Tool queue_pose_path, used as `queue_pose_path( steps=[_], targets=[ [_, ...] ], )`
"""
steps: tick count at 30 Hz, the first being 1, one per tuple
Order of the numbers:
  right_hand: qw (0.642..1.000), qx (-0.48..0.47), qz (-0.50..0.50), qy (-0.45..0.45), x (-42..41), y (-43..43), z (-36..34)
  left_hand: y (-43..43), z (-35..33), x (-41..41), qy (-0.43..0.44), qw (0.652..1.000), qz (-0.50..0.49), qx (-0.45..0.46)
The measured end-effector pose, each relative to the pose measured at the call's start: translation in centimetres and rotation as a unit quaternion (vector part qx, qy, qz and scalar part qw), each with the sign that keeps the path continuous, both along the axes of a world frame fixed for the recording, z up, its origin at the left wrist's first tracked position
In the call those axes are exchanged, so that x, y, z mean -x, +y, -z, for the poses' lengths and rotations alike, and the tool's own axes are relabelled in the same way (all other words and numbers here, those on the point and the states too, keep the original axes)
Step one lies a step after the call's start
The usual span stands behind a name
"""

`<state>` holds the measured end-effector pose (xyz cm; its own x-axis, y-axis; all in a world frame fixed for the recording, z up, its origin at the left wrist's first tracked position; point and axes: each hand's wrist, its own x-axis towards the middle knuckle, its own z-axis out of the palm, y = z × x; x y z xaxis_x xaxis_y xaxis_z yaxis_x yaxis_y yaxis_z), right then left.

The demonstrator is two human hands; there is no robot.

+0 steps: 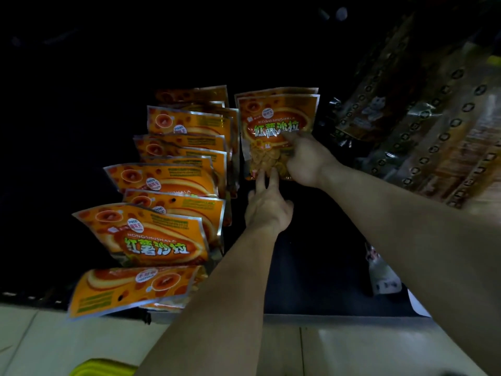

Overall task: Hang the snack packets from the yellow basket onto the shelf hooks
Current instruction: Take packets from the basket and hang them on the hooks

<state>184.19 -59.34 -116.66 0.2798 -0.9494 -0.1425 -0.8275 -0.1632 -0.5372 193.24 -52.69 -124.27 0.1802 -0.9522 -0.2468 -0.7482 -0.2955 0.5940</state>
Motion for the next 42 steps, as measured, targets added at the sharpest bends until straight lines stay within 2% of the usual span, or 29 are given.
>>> queue_pose_path(
  steps=[4, 13, 18, 23, 27, 33, 38, 42],
  targets=[
    [1.0, 0.015, -0.004, -0.027, 0.7, 2.4, -0.6, 2.5, -0.9, 0.1, 0.018, 1.0, 0.004, -0.01],
    [0.998, -0.048, -0.019, -0.03, 3.9, 14.3, -6.0, 13.8, -7.7, 0.3, 0.045, 0.998, 0.029, -0.034],
    [0.996, -0.085, -0.023, -0.028, 5.8, 22.9, -8.8, 21.8, -12.8, -0.8, 0.009, 0.996, 0.085, -0.022],
    [0.997, -0.064, -0.03, -0.012, 7.7, 31.7, -11.0, 31.3, -16.7, -3.3, -0.026, 0.997, 0.068, -0.005],
    [0.996, -0.072, -0.043, 0.001, 9.3, 37.5, -9.6, 37.7, -15.5, -4.8, -0.041, 0.996, 0.058, -0.055],
    [0.977, -0.198, -0.049, 0.061, 11.4, 42.9, -3.4, 43.8, -11.0, -4.6, -0.072, 0.975, 0.09, -0.192],
    [0.954, -0.27, -0.051, 0.121, 11.7, 44.8, 1.5, 44.4, -7.2, -5.2, -0.09, 0.956, 0.126, -0.248],
    [0.928, -0.317, -0.139, 0.14, 10.7, 46.4, 3.7, 43.2, -5.8, -5.1, -0.097, 0.951, 0.14, -0.26]
  ],
)
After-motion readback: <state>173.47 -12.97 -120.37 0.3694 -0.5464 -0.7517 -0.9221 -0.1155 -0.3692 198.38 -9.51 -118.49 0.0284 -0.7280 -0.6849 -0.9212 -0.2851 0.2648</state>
